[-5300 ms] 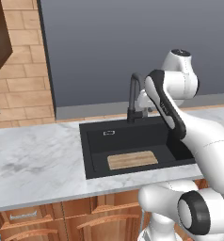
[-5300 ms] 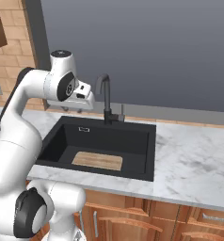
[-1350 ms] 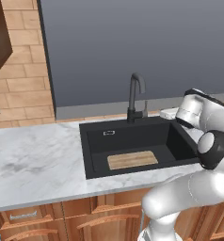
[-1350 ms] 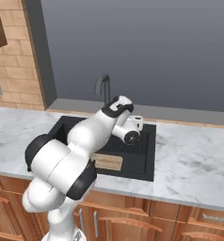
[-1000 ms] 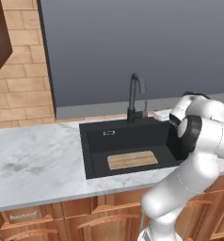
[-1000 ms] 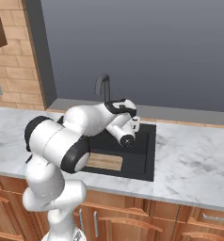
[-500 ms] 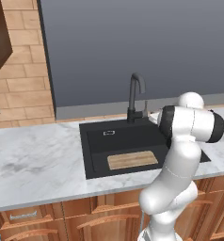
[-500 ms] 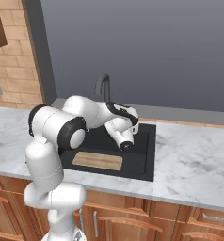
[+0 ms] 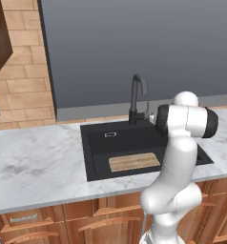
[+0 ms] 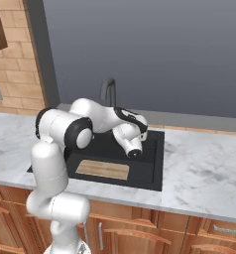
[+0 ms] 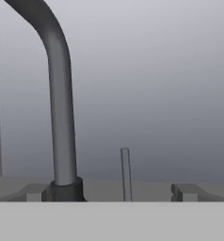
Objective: Turn on the sink faucet with hot water and rinse the cutting board for ten seconds, then turn off the faucet. Push the cutting board to reach the water if necessary.
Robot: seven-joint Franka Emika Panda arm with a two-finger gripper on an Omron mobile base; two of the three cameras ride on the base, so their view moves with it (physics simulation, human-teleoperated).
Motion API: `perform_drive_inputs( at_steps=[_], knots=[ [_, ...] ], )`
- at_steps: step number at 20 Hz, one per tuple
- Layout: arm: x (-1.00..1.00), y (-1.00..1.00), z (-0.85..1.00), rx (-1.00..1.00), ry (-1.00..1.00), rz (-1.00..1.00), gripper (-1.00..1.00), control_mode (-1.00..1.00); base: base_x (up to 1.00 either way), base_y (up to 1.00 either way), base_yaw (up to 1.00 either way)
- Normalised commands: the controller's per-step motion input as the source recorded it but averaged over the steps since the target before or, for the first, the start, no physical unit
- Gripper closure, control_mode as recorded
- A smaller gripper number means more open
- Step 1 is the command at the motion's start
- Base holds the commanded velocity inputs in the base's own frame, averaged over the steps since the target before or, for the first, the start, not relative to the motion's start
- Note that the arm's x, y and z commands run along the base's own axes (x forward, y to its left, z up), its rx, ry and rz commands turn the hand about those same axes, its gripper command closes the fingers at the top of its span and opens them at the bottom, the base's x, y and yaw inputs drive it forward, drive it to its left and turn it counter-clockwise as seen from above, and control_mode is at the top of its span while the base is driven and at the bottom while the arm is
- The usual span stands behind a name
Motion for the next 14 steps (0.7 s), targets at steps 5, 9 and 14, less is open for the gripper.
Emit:
perform_drive_inputs(
  at_steps=[5, 9, 14],
  knots=[
    [0.03, 0.0, -0.07, 0.0, 0.05, 0.0, -1.0, -1.0, 0.0, 0.0, 0.0],
    [0.04, 0.0, 0.0, 0.0, 0.15, 0.0, -1.0, -1.0, 0.0, 0.0, 0.0],
    [0.14, 0.0, 0.0, 0.0, 0.07, 0.0, -1.0, -1.0, 0.0, 0.0, 0.0]
  ],
)
